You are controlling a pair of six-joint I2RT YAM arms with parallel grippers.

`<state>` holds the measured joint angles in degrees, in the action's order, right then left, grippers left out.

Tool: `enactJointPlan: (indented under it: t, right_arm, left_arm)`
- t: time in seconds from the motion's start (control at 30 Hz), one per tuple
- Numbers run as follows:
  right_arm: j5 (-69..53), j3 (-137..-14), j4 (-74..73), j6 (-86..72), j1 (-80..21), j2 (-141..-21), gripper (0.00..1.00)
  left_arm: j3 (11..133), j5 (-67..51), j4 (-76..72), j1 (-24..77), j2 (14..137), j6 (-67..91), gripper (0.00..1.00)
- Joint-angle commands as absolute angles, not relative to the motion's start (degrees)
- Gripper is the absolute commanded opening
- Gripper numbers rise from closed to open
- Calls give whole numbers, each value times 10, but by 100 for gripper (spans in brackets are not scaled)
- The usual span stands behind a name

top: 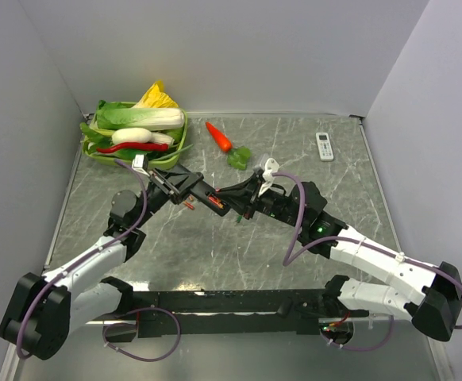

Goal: Load the batteries into the remote control
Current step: Load the battery into the remote control.

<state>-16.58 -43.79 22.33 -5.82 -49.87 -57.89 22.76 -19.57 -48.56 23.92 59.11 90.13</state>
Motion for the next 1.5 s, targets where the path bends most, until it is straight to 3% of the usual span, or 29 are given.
enactJointPlan:
  t: [0.0,0.23,0.6,0.9,1.17,1.47]
  right_arm:
    - [-225,-439,260,-21,-498,-583,0]
    - [-234,-426,245,59,-497,-573,0]
    - [-358,-434,191,176,-483,-579,0]
    - [-421,-466,116,237,-462,-593,6]
    - [-459,-461,162,212,-446,-602,6]
    - [-468,-454,261,160,-428,-629,6]
  left_arm:
    - [260,-221,-528,232,596,917,2]
    - [277,-266,-517,214,609,925,2]
    - [336,-369,-455,192,627,891,2]
    - [350,-370,-404,187,606,861,2]
    - [313,-378,-482,185,629,936,2]
    - [333,-387,-451,185,624,913,2]
